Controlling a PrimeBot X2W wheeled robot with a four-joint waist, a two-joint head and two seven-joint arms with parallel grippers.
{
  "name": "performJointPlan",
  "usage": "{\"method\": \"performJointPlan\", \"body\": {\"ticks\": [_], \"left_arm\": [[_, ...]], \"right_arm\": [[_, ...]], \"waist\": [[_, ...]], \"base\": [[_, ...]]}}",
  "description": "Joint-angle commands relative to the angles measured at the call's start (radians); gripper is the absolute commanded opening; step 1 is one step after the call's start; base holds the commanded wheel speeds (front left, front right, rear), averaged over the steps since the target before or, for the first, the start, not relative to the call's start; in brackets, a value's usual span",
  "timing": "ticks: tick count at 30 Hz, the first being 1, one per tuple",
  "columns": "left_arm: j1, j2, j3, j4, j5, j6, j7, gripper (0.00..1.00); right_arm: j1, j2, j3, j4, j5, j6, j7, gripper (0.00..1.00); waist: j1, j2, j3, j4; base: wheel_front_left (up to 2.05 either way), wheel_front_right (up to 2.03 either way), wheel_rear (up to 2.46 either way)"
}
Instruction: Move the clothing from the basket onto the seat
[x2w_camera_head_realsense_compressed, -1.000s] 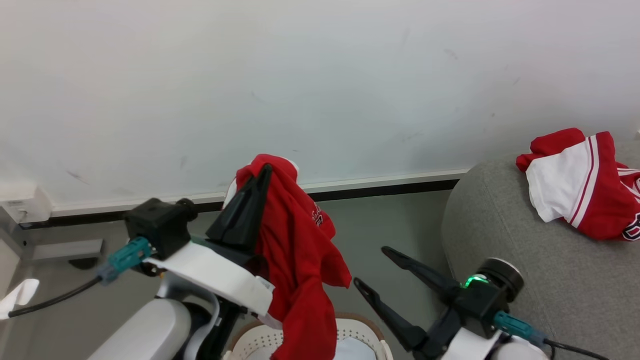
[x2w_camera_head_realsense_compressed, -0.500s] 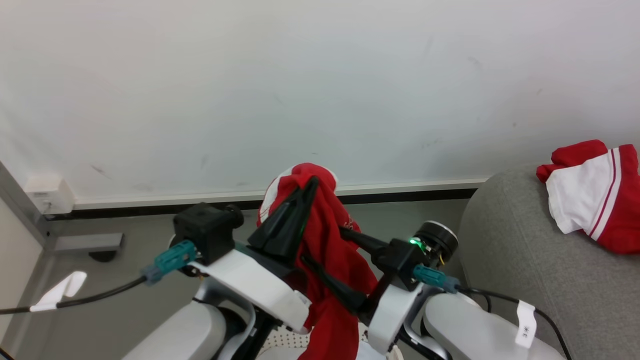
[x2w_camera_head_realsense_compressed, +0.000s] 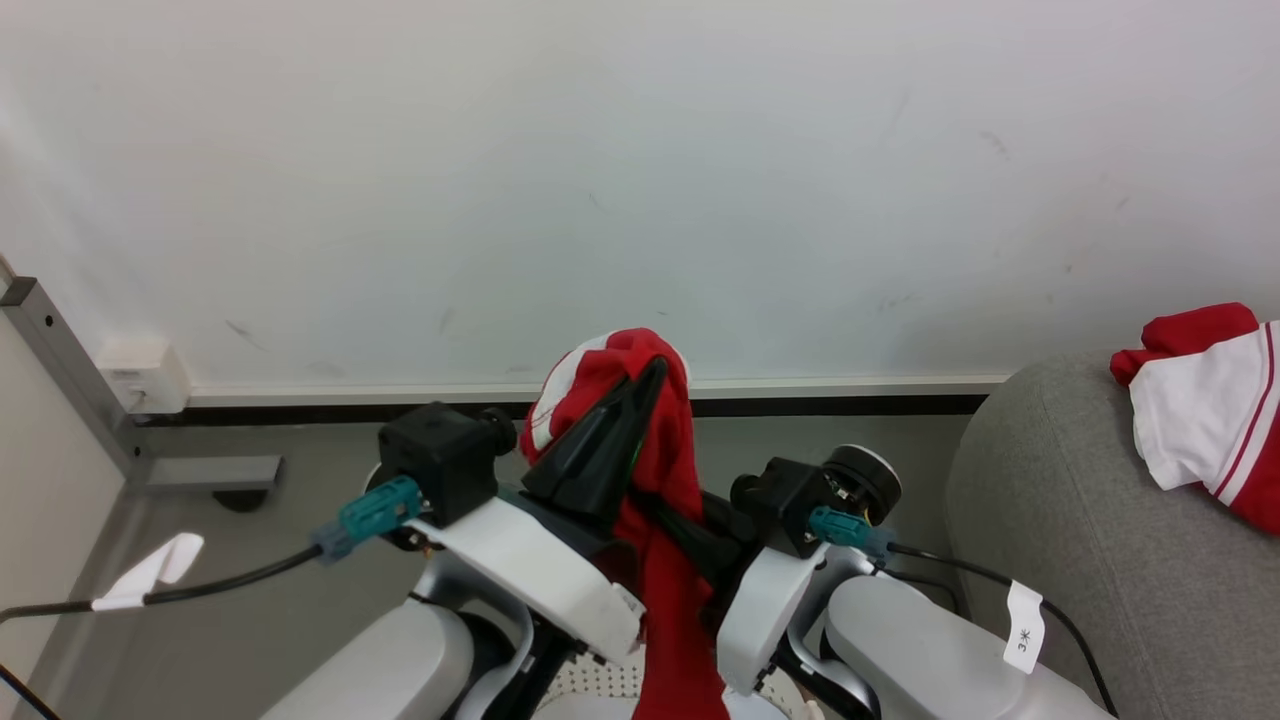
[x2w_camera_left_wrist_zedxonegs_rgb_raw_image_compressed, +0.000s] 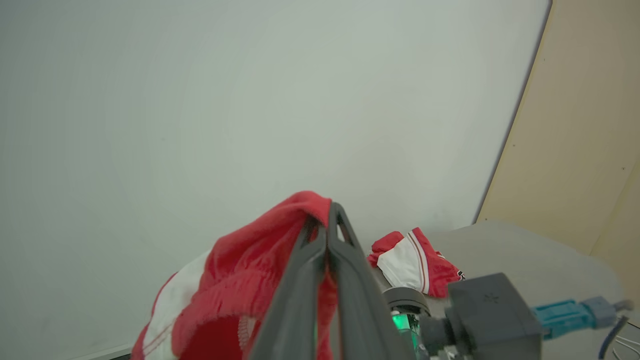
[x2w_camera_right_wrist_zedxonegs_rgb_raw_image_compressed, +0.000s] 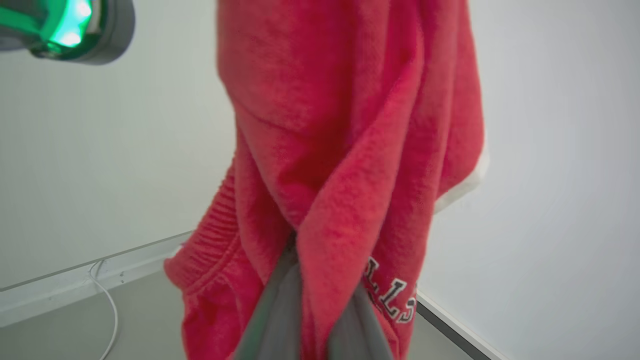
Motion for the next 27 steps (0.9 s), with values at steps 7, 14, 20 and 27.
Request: {"method": "performJointPlan", "body": {"ticks": [7,14,20,27], "left_arm": [[0.010,0.012,0.010,0.004,0.002,0.010,-0.015,1.00],[0.033,0.021,0.001,0.018,0.010,0.015,-0.025,1.00],[0.093,0.033,-0.031,0.068,0.020,0.008,-0.053,1.00],[0.144,0.031,-0.050,0.136,0.030,-0.008,-0.112,1.00]], "right_arm": [[0.012,0.001,-0.055,-0.042,-0.007,-0.002,-0.007,0.00],[0.018,0.000,-0.118,-0.034,-0.048,-0.002,-0.007,0.00],[0.026,-0.003,-0.188,-0.028,-0.086,-0.002,-0.007,0.00],[0.042,-0.025,-0.244,-0.041,-0.115,-0.002,-0.007,0.00]], "waist": [[-0.0001,0.0000,0.001,-0.009],[-0.0001,0.0000,0.004,-0.020],[-0.0001,0.0000,0.010,-0.035],[-0.0001,0.0000,0.015,-0.058]], "base": [[0.00,0.00,0.00],[0.00,0.00,0.00],[0.00,0.00,0.00],[0.00,0.00,0.00]]}}
